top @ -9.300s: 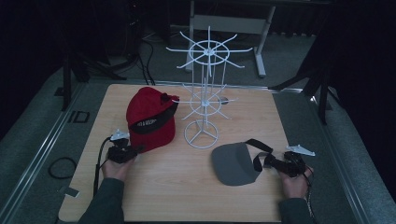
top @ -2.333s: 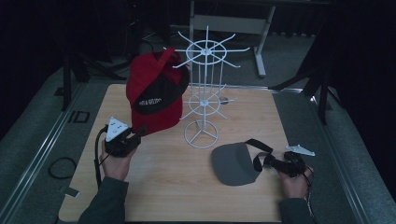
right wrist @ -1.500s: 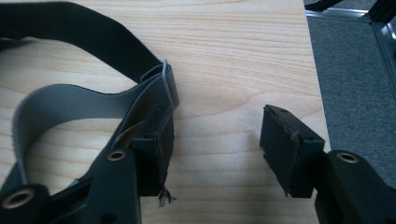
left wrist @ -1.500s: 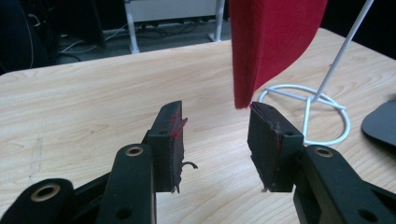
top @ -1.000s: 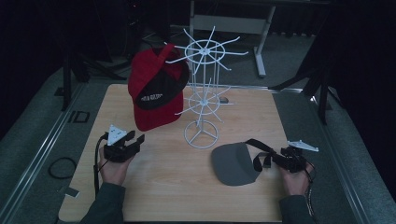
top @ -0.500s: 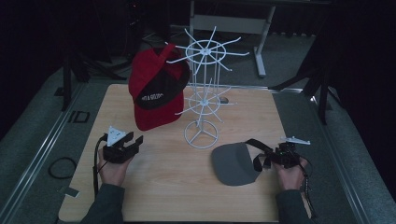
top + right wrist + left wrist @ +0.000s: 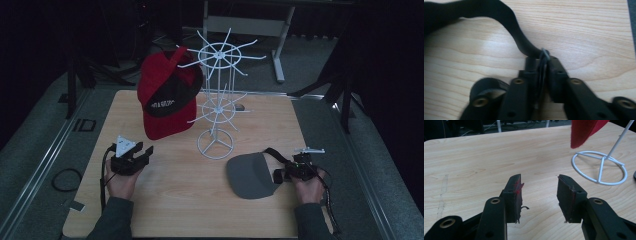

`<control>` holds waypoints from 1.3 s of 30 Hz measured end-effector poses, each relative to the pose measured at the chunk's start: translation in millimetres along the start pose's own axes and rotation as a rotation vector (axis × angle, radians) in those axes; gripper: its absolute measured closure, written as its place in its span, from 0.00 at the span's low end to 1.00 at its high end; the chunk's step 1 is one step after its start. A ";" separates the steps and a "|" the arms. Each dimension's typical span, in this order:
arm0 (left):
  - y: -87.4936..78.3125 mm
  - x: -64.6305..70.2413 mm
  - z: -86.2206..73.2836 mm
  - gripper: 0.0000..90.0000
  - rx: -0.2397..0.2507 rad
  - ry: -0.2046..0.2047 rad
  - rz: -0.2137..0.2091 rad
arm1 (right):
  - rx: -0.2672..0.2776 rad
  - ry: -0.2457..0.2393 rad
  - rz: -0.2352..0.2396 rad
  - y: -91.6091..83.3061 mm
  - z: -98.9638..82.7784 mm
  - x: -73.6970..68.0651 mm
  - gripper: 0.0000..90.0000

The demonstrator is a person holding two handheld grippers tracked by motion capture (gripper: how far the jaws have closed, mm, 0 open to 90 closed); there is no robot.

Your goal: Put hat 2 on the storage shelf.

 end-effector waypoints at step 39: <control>9.2 -12.4 -9.4 0.61 -0.025 -0.023 0.041 | 0.236 -0.163 -0.155 -32.1 46.2 -12.1 0.96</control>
Point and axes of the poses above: each handheld gripper's, and its own axes: y roughly forward along the jaws, z roughly out of its top, x roughly to its right, the point moved 2 cm from there along y, roughly forward along the jaws, and after that the axes turned 10 degrees about -y, right-handed, at the moved point
